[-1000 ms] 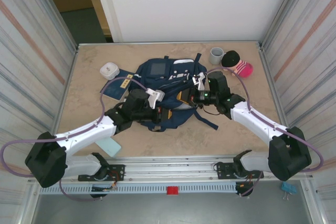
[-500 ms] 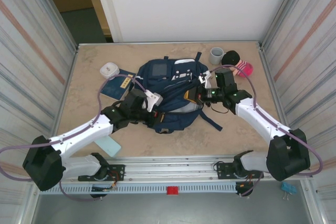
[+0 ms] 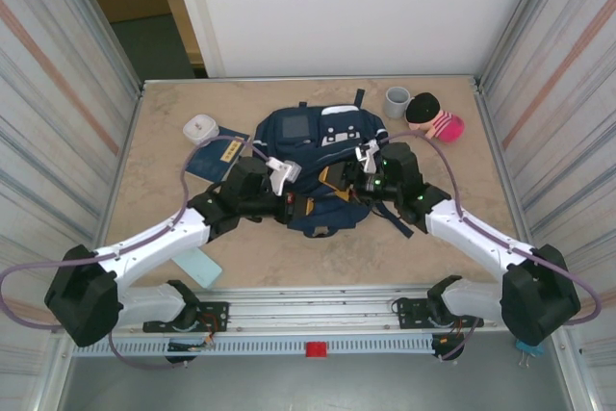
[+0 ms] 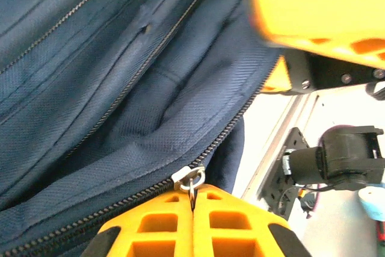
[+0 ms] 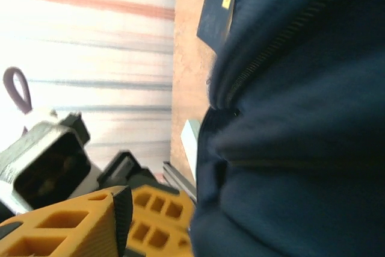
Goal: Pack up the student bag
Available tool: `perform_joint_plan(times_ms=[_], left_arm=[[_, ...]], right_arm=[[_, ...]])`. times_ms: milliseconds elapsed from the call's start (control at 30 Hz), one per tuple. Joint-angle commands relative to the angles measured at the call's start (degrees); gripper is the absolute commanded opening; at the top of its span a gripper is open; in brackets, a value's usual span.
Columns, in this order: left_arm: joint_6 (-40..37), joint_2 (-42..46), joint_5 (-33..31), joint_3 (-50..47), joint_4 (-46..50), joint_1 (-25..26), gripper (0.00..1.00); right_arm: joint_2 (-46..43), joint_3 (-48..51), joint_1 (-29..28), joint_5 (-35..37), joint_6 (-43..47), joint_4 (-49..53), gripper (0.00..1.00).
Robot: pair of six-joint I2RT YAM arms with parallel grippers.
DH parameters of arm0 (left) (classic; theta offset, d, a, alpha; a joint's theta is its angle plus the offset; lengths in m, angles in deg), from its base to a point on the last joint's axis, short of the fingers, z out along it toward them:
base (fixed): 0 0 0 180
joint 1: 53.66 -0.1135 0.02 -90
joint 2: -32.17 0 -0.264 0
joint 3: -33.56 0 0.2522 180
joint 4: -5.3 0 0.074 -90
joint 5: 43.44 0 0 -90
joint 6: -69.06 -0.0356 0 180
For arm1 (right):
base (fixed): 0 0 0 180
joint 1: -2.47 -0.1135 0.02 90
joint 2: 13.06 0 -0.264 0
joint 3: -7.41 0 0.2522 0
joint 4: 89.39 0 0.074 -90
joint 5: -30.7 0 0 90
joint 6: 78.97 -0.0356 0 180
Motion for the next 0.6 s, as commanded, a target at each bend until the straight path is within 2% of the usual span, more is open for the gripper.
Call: perform_joint_plan(times_ms=[0,133,200,267,367,433,467,567], left_arm=[[2.3,-0.2,2.9,2.6,-4.7,0.7,0.00],[-1.1,1.3,-3.7,3.3,4.2,0.5,0.00],[-2.6,2.2,-5.5,2.8,8.1,-1.1,0.00],[-3.9,3.3,-5.8,1.6,11.3,-3.2,0.00],[-5.8,5.2,-6.6,-0.7,12.8,-4.7,0.00],[-6.2,6.0,-5.3,-1.4,11.3,-4.8,0.00],[-5.9,5.8,-3.9,-1.5,10.0,-4.8,0.00],[-3.2,4.3,0.9,-1.4,3.8,-4.7,0.00]], right_arm=[[-1.3,0.3,-0.6,6.0,-5.0,-8.0,0.48],[-3.0,-1.2,2.8,2.3,-1.3,-2.3,0.13],[-4.9,-1.9,6.0,-0.5,2.3,2.8,0.04],[-6.8,-2.9,9.5,-4.2,5.8,8.4,0.02],[-8.2,-4.8,15.0,-9.9,10.3,15.5,0.02],[-8.0,-6.0,16.3,-11.8,11.6,17.9,0.06],[-7.6,-6.2,16.2,-11.9,11.1,17.7,0.10],[-7.0,-3.7,12.7,-8.0,6.7,10.8,0.41]])
